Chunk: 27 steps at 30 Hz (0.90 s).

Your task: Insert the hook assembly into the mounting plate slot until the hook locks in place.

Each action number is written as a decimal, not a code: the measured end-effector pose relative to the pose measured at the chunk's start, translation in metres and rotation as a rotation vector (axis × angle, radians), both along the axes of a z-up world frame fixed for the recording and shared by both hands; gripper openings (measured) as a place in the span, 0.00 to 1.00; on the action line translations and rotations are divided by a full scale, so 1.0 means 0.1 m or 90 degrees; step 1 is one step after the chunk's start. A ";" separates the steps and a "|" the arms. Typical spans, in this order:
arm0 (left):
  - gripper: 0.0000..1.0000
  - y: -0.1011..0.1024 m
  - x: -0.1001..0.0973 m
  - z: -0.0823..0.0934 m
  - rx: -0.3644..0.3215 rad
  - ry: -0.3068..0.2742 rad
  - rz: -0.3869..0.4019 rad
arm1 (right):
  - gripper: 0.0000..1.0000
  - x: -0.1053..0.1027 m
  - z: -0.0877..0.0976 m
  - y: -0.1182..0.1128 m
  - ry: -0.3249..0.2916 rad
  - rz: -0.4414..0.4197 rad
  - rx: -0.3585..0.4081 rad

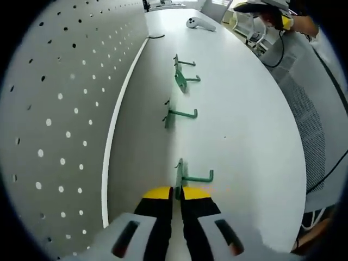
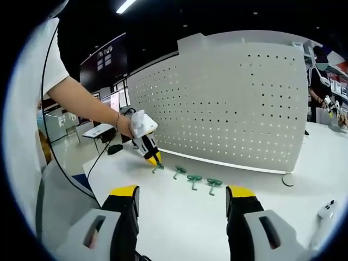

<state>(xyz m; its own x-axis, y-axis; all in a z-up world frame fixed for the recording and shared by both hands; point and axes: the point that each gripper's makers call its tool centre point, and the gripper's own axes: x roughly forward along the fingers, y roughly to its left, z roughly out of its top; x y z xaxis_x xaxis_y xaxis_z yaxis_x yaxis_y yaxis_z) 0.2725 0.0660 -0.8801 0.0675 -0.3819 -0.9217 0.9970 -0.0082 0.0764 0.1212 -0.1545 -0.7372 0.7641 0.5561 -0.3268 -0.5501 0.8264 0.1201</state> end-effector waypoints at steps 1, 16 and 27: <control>0.05 0.00 0.00 0.00 0.004 -0.009 -0.006 | 0.62 0.00 0.00 0.00 -0.001 -0.001 -0.001; 0.04 -0.01 0.00 -0.01 0.010 -0.020 -0.015 | 0.62 0.01 0.00 -0.01 -0.003 -0.004 -0.001; 0.03 -0.03 0.01 0.03 -0.034 -0.051 0.004 | 0.62 0.01 0.02 -0.02 -0.007 -0.006 0.002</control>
